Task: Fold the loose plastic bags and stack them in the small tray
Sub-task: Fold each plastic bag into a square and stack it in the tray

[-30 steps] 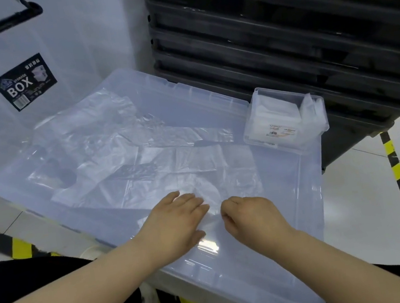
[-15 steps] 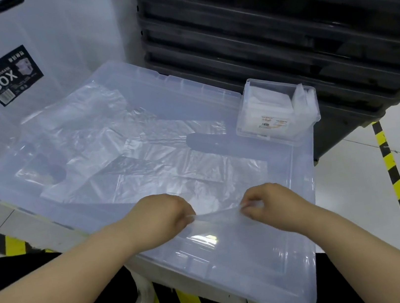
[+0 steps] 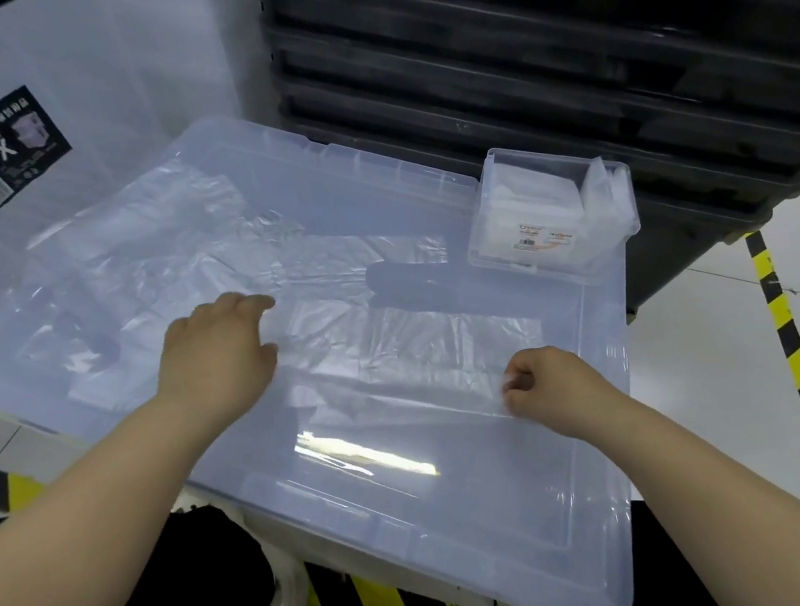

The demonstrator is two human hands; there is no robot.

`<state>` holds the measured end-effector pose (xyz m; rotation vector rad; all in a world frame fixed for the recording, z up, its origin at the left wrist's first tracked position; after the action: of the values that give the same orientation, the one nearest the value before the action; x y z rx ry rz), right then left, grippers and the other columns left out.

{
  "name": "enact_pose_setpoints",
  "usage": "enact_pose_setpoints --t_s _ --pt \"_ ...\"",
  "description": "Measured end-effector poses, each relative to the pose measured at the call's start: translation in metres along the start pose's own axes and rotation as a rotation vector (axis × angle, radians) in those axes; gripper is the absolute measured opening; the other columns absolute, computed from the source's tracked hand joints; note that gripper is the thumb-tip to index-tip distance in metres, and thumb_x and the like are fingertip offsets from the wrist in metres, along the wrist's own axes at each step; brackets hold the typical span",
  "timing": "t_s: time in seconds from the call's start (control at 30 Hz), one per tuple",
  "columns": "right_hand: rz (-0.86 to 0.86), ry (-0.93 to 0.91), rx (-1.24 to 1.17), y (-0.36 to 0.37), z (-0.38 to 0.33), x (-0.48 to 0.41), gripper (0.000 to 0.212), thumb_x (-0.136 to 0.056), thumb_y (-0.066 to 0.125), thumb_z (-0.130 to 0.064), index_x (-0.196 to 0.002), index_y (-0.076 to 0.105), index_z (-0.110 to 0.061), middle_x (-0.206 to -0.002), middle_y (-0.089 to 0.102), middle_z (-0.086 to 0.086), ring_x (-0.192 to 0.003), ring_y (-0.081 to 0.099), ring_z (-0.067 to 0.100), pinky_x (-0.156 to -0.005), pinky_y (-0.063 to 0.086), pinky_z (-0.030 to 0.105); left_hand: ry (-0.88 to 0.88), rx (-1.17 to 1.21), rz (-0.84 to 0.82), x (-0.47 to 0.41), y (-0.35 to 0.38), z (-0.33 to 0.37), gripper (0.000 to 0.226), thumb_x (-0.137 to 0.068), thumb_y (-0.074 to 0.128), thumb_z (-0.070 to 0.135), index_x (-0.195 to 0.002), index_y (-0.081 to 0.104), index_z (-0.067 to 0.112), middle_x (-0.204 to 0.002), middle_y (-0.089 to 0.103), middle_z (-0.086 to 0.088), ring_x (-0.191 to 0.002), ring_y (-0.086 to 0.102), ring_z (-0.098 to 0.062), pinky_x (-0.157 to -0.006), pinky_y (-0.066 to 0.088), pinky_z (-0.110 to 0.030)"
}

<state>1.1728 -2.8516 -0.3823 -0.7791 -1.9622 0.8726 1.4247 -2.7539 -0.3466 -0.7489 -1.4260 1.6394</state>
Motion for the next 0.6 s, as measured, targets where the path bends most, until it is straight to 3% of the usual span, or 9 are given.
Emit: enact_pose_setpoints --t_s 0.1,0.17,0.2,0.23,0.3,0.37,0.47,0.53,0.6 --pt "0.0 0.015 0.0 0.001 0.002 -0.001 0.027 -0.087 0.047 -0.008 -0.063 0.044 -0.021 -0.067 0.044 -0.011 -0.074 0.045 0.016 -0.052 0.031 0.013 0.303 0.077 0.253 0.012 -0.006 0.042 0.041 -0.08 0.042 0.02 -0.107 0.066 0.0 -0.111 0.064 -0.022 -0.096 0.064 -0.039 -0.084 0.046 -0.052" --pt "0.007 0.02 -0.002 0.002 0.002 0.0 0.025 -0.088 0.047 -0.008 -0.065 0.045 -0.019 -0.066 0.044 -0.01 -0.074 0.046 0.016 -0.053 0.032 0.014 0.483 0.038 0.2 0.027 0.013 0.076 0.044 -0.079 0.037 0.025 -0.099 0.07 0.004 -0.105 0.068 -0.018 -0.091 0.067 -0.035 -0.075 0.049 -0.057" --pt "0.008 0.024 -0.006 0.002 0.002 0.001 0.023 -0.088 0.046 -0.009 -0.068 0.047 -0.018 -0.067 0.045 -0.009 -0.074 0.046 0.016 -0.053 0.032 0.014 0.556 0.009 0.116 0.036 0.026 0.093 0.047 -0.081 0.034 0.028 -0.104 0.069 0.007 -0.109 0.067 -0.015 -0.097 0.066 -0.031 -0.079 0.049 -0.055" --pt "0.011 0.027 -0.011 0.001 0.001 0.001 0.022 -0.088 0.046 -0.009 -0.069 0.047 -0.017 -0.069 0.046 -0.008 -0.075 0.046 0.017 -0.053 0.032 0.015 0.591 -0.016 0.01 0.043 0.038 0.106 0.054 -0.084 0.027 0.034 -0.114 0.065 0.009 -0.12 0.062 -0.013 -0.109 0.061 -0.027 -0.09 0.045 -0.049" --pt "0.011 0.034 -0.039 0.001 0.001 0.002 0.019 -0.09 0.047 -0.012 -0.071 0.048 -0.016 -0.075 0.049 -0.004 -0.078 0.047 0.018 -0.056 0.035 0.02 0.584 -0.029 -0.173 0.051 0.057 0.117 0.082 -0.082 -0.003 0.055 -0.142 0.033 0.013 -0.151 0.027 -0.007 -0.14 0.025 -0.019 -0.112 0.007 -0.031" --pt "0.009 0.082 -0.187 -0.001 0.005 0.003 0.009 -0.091 0.051 -0.018 -0.084 0.053 -0.012 -0.082 0.052 -0.002 -0.078 0.051 0.018 -0.065 0.039 0.023 0.525 -0.018 -0.263 0.046 0.073 0.11 0.104 -0.061 -0.027 0.069 -0.149 0.002 0.021 -0.156 -0.006 0.004 -0.142 -0.009 -0.009 -0.103 -0.02 -0.022" --pt "-0.059 0.188 -0.517 -0.003 0.014 0.011 0.018 -0.087 0.061 -0.027 -0.092 0.058 -0.01 -0.08 0.056 -0.006 -0.071 0.053 0.009 -0.069 0.041 0.023 0.541 -0.016 -0.319 0.04 0.087 0.108 0.13 -0.034 -0.045 0.074 -0.147 -0.008 0.023 -0.142 -0.023 0.016 -0.131 -0.026 0.001 -0.101 -0.024 -0.022" --pt "-0.103 0.211 -0.562 -0.004 0.02 0.015 0.015 -0.086 0.063 -0.027 -0.089 0.059 -0.012 -0.077 0.06 -0.006 -0.067 0.049 0.002 -0.065 0.038 0.018 0.552 -0.015 -0.332 0.041 0.088 0.108 0.133 -0.03 -0.047 0.074 -0.147 -0.01 0.023 -0.135 -0.028 0.016 -0.123 -0.03 0.003 -0.102 -0.024 -0.022" --pt "-0.118 0.217 -0.565 -0.003 0.024 0.016 0.009 -0.085 0.063 -0.017 -0.079 0.058 -0.012 -0.065 0.063 -0.007 -0.055 0.049 -0.003 -0.056 0.036 0.009 0.547 0.004 -0.354 0.042 0.086 0.108 0.133 -0.03 -0.045 0.075 -0.147 -0.011 0.023 -0.14 -0.026 0.016 -0.122 -0.029 0.004 -0.102 -0.023 -0.022"
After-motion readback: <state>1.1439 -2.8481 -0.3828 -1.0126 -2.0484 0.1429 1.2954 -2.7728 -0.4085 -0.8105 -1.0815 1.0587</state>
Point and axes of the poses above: each hand's wrist, its own x-axis away from the middle knuckle, its own y-axis out of the palm, z = x × y, the point moved 8 cm from there along -x, towards the middle knuckle
